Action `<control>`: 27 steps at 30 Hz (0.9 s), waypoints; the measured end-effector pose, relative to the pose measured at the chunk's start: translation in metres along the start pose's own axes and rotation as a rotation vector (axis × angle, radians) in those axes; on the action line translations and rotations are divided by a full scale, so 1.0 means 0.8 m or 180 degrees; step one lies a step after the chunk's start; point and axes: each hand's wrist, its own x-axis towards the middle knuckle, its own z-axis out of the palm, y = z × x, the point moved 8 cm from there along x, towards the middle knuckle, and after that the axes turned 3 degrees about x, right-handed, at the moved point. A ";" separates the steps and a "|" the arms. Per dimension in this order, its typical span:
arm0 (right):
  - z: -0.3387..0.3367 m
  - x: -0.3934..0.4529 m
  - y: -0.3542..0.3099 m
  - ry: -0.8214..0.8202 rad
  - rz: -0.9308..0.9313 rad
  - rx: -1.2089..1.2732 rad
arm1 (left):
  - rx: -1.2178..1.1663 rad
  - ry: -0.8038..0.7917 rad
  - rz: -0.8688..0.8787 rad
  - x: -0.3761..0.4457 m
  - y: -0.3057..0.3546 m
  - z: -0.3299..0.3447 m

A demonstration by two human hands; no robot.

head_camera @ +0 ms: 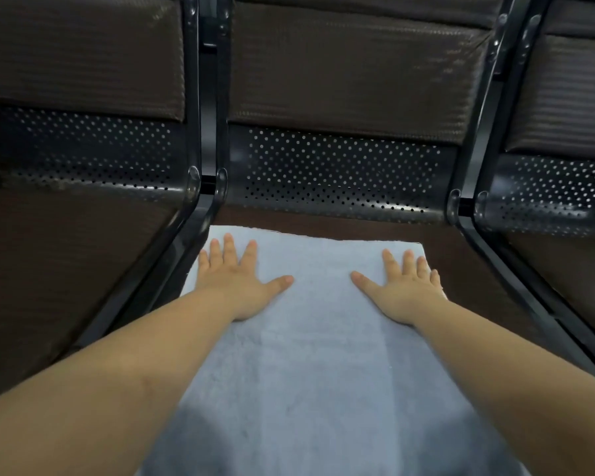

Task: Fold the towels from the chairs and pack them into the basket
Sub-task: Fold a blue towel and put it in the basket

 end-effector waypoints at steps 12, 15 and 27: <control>-0.034 0.068 -0.014 0.0941 -0.0388 0.0303 | -0.0104 0.0481 0.0013 0.069 0.011 -0.028; -0.039 0.044 -0.024 0.1126 -0.0572 0.0377 | -0.0029 0.0530 0.0229 0.044 0.025 -0.037; 0.017 -0.125 -0.032 -0.0454 -0.0708 -0.0129 | 0.0348 -0.0874 0.0493 -0.127 0.017 0.009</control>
